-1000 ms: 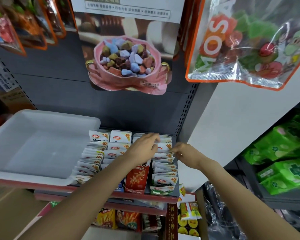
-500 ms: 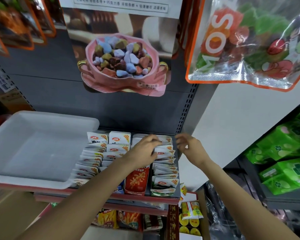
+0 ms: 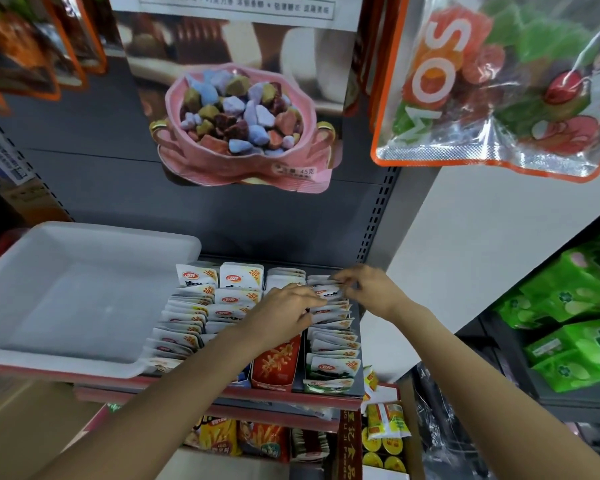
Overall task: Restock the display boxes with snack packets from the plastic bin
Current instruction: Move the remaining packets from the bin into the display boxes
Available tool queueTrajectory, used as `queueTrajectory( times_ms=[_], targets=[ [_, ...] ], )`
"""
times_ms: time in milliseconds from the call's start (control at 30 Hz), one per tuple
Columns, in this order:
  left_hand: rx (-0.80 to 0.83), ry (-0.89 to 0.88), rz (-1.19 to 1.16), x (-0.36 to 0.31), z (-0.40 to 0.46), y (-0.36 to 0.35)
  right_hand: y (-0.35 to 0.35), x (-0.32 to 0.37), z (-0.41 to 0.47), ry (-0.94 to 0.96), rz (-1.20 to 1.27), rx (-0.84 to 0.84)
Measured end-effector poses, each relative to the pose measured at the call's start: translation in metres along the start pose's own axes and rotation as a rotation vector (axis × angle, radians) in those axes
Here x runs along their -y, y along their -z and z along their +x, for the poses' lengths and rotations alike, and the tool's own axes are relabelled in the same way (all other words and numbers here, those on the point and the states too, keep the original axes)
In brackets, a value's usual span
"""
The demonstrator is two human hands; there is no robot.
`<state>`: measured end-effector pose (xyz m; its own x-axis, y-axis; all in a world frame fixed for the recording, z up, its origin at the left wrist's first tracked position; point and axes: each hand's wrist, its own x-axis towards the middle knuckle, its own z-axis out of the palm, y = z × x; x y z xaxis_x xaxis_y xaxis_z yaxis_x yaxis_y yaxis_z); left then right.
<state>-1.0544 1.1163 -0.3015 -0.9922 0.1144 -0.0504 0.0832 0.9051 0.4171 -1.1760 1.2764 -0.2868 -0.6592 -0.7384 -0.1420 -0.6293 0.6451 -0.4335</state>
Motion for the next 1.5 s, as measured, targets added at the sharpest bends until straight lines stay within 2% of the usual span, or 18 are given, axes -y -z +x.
queueTrajectory(
  times_ms=[67,133,200,267,500,700,867,967,1067,1133,1367,1500],
  targets=[
    [-0.011,0.002,0.009,0.000,-0.001,-0.001,-0.001,0.003,0.006,-0.001,-0.097,0.028],
    [-0.035,-0.003,-0.005,0.000,-0.003,-0.002,-0.001,0.007,0.008,-0.005,-0.171,-0.013],
    [-0.052,0.000,-0.026,0.001,-0.003,-0.002,-0.004,0.008,0.007,0.007,-0.198,-0.060],
    [-0.075,0.017,-0.055,0.002,-0.003,-0.001,-0.007,0.006,0.004,0.029,-0.224,-0.035],
    [-0.255,0.110,-0.148,-0.002,0.001,-0.003,-0.003,0.002,0.000,0.007,-0.154,0.054],
    [-0.184,0.112,-0.137,-0.007,0.003,0.001,-0.005,0.008,0.005,0.015,-0.282,0.040],
    [-0.120,0.098,-0.101,-0.010,-0.006,0.001,-0.005,0.011,-0.001,-0.023,-0.348,-0.110],
    [-0.120,0.106,-0.103,-0.011,-0.008,0.002,-0.011,0.004,-0.005,-0.039,-0.278,-0.209],
    [-0.123,0.119,-0.114,-0.011,-0.007,0.002,-0.012,0.006,-0.012,-0.057,-0.101,-0.119],
    [-0.111,0.123,-0.105,-0.011,-0.005,0.002,-0.008,0.008,-0.014,-0.069,-0.037,-0.133],
    [-0.113,0.111,-0.103,-0.009,-0.001,0.002,-0.012,0.008,-0.022,-0.044,0.035,-0.128],
    [-0.144,0.107,-0.093,-0.009,-0.003,-0.003,-0.017,0.004,-0.029,0.013,0.058,-0.178]
  ],
)
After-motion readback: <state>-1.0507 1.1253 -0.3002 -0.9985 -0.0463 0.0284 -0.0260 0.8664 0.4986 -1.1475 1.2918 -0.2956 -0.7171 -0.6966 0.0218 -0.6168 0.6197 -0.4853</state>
